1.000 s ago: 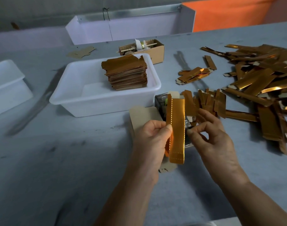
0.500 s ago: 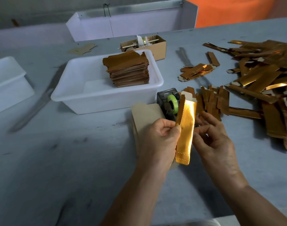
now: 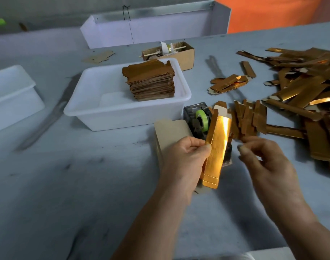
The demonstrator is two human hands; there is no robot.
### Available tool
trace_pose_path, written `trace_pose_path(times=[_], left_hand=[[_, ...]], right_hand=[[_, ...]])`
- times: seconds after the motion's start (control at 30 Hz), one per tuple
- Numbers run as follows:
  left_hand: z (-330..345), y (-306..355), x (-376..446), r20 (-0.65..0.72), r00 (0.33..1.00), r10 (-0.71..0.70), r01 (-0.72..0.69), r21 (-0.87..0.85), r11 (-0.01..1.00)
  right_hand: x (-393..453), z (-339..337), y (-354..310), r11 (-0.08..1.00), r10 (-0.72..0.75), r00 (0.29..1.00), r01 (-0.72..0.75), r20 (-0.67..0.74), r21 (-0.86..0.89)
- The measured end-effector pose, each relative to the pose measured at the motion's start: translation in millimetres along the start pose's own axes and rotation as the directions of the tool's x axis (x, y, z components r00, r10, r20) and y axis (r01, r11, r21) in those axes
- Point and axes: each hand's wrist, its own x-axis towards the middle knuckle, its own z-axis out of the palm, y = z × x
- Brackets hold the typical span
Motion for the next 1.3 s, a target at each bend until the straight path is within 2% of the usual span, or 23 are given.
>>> trace_pose_path(times=[0.07,0.13,0.23,0.37,0.47,0.73,1.0,1.13,1.3], left_hand=[[-1,2,0,0.019,0.999,-0.029,0.029,-0.039,0.999],[-1,5,-2,0.039,0.998,-0.044,0.047,-0.071,0.996],[-1,5,-4,0.021,0.999,-0.037,0.038,-0.075,0.996],[-3,8,-5,0.039,0.999,-0.035,0.039,-0.120,0.992],[-4,12,-8,0.071,0.996,-0.045,0.057,-0.187,0.981],[-7,12,-12,0.061,0.998,-0.030,0.037,-0.112,0.993],[-8,16,-15,0.117,0.993,-0.020,0.032,-0.100,0.995],[-12,18,-13,0.214,0.974,-0.070,0.096,-0.115,0.989],[-12,12,-16,0.189,0.982,0.021,0.000,-0.111,0.994]], right_hand=[[0,-10,-7,0.979,0.096,0.995,-0.101,0.036,0.179],[-1,-19,-19,0.934,0.124,0.978,-0.172,0.168,0.315],[-2,-27,-36,0.939,0.025,0.937,-0.142,0.350,0.314],[-1,-26,-52,0.978,-0.088,0.888,-0.010,0.451,0.209],[4,-20,-55,0.981,-0.109,0.883,0.022,0.457,0.191],[7,-15,-50,0.977,-0.211,0.893,0.209,0.397,0.049],[10,-10,-49,0.985,-0.151,0.934,0.168,0.324,-0.025],[9,-8,-48,0.987,-0.124,0.949,0.147,0.291,-0.058],[5,-4,-48,0.973,-0.146,0.954,0.186,0.263,-0.135]])
